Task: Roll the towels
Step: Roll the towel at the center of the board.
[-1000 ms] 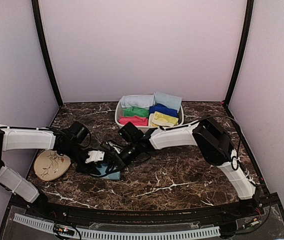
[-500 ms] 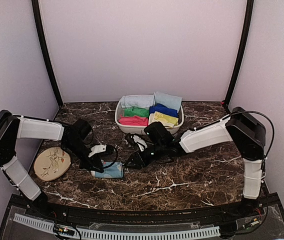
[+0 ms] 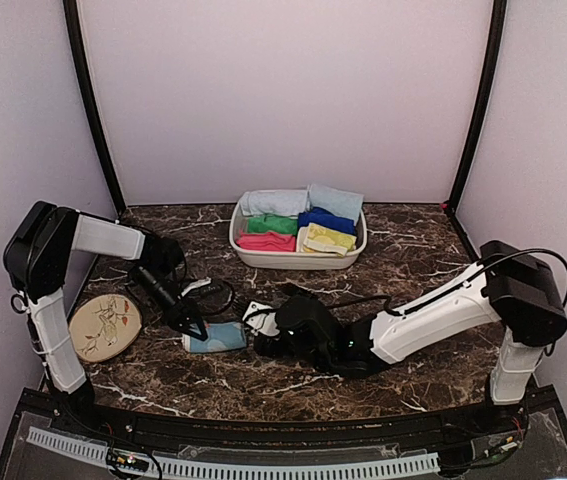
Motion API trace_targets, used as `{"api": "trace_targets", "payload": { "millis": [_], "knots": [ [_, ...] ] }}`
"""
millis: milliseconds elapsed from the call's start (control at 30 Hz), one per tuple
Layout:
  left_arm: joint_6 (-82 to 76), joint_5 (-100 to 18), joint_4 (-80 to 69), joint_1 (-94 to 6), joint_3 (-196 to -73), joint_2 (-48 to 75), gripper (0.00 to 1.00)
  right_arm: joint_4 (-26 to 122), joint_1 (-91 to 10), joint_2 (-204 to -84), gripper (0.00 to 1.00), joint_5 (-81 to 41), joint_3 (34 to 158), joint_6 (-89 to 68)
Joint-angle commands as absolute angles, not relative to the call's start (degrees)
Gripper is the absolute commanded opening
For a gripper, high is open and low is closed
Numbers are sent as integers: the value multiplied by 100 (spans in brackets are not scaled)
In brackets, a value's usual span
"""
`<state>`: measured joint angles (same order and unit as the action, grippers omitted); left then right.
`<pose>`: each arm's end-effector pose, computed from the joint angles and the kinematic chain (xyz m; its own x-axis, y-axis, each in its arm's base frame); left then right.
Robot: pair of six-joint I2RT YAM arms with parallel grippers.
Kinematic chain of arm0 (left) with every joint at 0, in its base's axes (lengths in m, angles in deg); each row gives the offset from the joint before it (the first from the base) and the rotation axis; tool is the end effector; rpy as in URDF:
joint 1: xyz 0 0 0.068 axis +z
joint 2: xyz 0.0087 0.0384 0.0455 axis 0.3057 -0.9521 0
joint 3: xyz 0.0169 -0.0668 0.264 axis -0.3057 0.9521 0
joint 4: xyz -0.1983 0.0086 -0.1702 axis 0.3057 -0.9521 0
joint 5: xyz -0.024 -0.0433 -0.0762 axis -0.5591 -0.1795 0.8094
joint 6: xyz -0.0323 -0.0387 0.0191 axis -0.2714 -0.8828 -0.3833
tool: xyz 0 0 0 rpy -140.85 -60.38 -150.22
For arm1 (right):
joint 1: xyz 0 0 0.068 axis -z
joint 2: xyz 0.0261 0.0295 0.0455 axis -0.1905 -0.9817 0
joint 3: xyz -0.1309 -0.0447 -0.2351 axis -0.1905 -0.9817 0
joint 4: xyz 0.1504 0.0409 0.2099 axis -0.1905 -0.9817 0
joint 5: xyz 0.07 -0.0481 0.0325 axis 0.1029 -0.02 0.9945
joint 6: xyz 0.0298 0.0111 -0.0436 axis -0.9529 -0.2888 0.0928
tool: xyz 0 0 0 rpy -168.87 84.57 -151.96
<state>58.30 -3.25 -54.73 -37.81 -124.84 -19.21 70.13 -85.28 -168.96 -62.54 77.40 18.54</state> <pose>0.2839 -0.1306 0.1322 -0.4603 0.7277 -0.5084 0.8418 0.1761 -0.5102 0.1252 0.3704 0.1741 0.1335 -0.6809 -0.7202 -0.6514 0.4874 -0.5815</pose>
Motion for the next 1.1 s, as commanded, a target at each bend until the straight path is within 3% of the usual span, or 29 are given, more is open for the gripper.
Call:
{"api": "trace_targets", "payload": {
  "millis": [0, 200, 400, 767, 900, 1000, 1067],
  "knots": [
    [5863, -847, -5984, -3731, -12487, -2337, 13, 9529, -8447, -17109, 100, -8170, 7237, 2988],
    [6267, -194, -6542, -3746, -12707, -2450, 13, 8753, -9010, -16865, 88, -6172, 7117, 3541],
    [6265, -215, -6632, -3747, -12706, -2666, 13, 7308, -9175, -17156, 83, -4510, 7980, 3197],
    [5867, -591, -6198, -3648, -12677, -2742, 14, 7119, -8660, -18632, 76, -3966, 9242, 3428],
    [5935, -613, -6233, -3644, -12739, -2762, 24, 6536, -8435, -18983, 69, -3729, 9615, 3421],
    [5935, -641, -6155, -3579, -12700, -2620, 40, 5719, -8215, -19293, 57, -3340, 10148, 2977],
    [6016, -569, -6080, -3460, -12601, -2368, 43, 5202, -8052, -19447, 49, -2955, 10492, 2605]
  ]
}}
